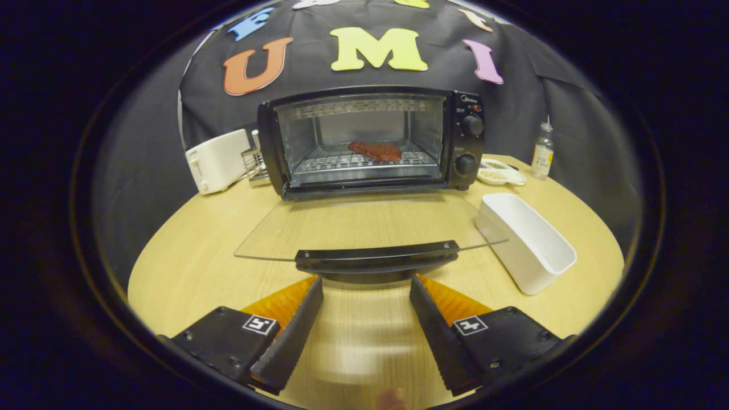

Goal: Open the toaster oven, put the food inside, and close the toaster oven door.

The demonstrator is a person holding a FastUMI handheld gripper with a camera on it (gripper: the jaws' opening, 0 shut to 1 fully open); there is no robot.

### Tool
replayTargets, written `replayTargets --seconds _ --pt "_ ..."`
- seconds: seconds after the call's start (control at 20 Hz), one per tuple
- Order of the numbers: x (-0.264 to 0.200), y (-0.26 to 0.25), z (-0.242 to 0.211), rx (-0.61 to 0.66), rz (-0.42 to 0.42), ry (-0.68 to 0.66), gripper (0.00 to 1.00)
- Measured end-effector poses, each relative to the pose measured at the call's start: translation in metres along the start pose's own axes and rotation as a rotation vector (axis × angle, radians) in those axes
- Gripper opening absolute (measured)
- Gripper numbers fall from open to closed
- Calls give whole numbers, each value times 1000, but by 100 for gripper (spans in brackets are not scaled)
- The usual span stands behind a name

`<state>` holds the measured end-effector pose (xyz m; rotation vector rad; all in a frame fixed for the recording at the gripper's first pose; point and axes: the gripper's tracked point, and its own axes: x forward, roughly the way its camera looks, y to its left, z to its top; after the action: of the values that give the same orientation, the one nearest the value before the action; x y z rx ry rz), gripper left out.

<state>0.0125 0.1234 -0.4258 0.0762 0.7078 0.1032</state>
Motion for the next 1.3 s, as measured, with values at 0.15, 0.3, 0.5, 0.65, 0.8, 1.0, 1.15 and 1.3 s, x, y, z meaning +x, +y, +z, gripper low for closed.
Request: replayTargets --seconds 0.15,0.3,0.5,0.65,0.8,1.0,1.15,1.3 --pt "-1 2 0 -3 -17 11 98" --pt "-3 3 5 5 -15 -19 98" --pt "-7 4 10 -6 -27 -64 98" --pt "-12 5 18 -26 -46 -93 98" --pt "-20 7 44 -46 -46 -179 98" --pt "-28 12 78 -72 -15 -277 98" --pt "-26 7 101 -71 -7 -309 98" --pt "-19 -3 119 -36 -6 -303 98"
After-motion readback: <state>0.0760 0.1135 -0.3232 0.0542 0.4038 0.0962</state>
